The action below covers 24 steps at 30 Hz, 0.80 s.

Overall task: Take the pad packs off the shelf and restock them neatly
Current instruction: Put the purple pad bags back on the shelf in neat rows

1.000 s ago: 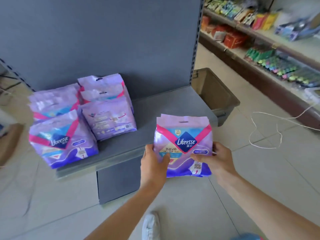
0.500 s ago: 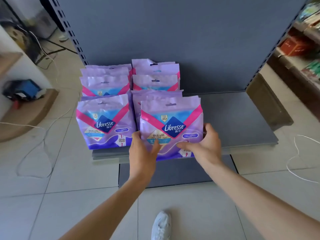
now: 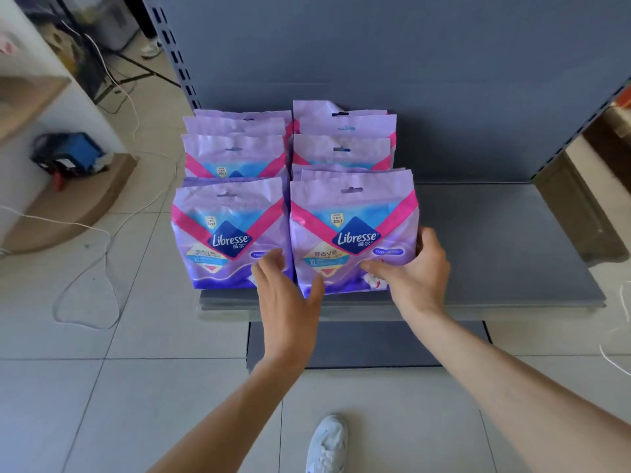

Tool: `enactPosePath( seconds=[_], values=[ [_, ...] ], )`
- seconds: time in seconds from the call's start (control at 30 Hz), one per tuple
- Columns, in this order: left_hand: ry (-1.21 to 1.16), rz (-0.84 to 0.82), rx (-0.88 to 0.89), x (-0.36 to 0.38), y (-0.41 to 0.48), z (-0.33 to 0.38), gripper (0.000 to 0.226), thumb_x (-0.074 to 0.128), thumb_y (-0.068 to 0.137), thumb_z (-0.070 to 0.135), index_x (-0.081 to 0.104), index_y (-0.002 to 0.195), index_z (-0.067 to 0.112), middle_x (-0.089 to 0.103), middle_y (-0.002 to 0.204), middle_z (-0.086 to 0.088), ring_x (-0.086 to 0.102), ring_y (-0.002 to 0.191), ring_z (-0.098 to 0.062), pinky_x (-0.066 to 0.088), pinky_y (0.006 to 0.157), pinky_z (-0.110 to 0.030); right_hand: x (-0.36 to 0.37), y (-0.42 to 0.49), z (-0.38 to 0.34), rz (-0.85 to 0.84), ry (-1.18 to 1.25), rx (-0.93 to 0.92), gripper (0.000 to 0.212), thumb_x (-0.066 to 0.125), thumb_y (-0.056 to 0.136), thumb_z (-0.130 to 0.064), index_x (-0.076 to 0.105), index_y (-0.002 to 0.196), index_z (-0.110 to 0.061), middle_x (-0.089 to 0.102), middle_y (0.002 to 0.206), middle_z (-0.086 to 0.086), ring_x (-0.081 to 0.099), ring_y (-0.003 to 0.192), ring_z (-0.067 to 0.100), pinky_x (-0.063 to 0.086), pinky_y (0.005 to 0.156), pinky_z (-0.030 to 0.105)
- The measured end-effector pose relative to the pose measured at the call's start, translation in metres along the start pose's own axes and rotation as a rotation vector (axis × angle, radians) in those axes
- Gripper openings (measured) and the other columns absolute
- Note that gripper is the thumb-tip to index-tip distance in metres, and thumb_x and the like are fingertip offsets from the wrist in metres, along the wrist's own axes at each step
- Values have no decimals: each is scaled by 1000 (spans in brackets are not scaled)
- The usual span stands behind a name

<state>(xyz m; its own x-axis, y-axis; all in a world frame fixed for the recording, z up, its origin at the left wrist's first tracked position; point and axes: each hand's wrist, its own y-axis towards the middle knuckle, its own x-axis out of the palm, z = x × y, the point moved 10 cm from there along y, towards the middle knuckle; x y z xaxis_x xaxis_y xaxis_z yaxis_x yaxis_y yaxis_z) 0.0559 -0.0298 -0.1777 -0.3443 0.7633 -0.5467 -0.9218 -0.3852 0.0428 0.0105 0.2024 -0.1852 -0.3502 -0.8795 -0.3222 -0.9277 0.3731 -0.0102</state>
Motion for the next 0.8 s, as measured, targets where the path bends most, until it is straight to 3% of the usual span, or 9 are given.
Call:
enactPosePath(
  seconds=[0.1, 0.3, 0.47, 0.6, 0.7, 0.8],
  values=[
    [110, -15, 138, 0, -8, 4, 48, 72, 80, 15, 46, 120, 10, 45, 113, 1, 46, 110, -21, 42, 95, -32, 6, 6, 0, 30, -1, -31, 62, 94, 49, -15, 54, 97, -14, 65, 86, -14, 65, 78, -3, 51, 60, 8],
    [465, -216, 471, 21, -18, 19, 44, 74, 73, 28, 53, 111, 17, 57, 102, 0, 59, 92, -22, 51, 65, -29, 16, 18, -1, 40, -60, -63, 64, 94, 50, -19, 50, 96, -14, 64, 93, -5, 65, 81, 6, 52, 65, 14],
    [578, -302, 534, 30, -24, 22, 51, 79, 67, 31, 55, 109, 15, 61, 100, -3, 64, 85, -23, 53, 62, -28, 16, 15, -2, -39, -124, -54, 66, 93, 53, -18, 46, 99, -14, 63, 101, -1, 64, 91, 13, 55, 68, 21],
    [584, -328, 542, 33, -29, 29, 49, 80, 66, 28, 58, 107, 13, 62, 100, -4, 64, 85, -27, 54, 61, -31, 6, 2, 2, -152, -170, 9, 74, 94, 47, -28, 48, 103, -16, 65, 104, 1, 65, 93, 16, 58, 74, 36],
    [607, -357, 580, 40, -40, 40, 49, 82, 62, 27, 60, 104, 13, 62, 96, -4, 64, 81, -27, 53, 59, -30, -16, -25, 3, -225, -397, 13, 73, 87, 58, -44, 49, 115, -17, 61, 114, -1, 62, 103, 19, 53, 80, 35],
    [626, -409, 623, 53, -60, 52, 48, 82, 62, 29, 59, 102, 14, 60, 92, -3, 64, 80, -26, 53, 58, -32, -43, -58, 4, -333, -763, -40, 75, 60, 82, -58, 37, 140, -17, 47, 139, 1, 47, 127, 22, 39, 98, 33]
  ],
)
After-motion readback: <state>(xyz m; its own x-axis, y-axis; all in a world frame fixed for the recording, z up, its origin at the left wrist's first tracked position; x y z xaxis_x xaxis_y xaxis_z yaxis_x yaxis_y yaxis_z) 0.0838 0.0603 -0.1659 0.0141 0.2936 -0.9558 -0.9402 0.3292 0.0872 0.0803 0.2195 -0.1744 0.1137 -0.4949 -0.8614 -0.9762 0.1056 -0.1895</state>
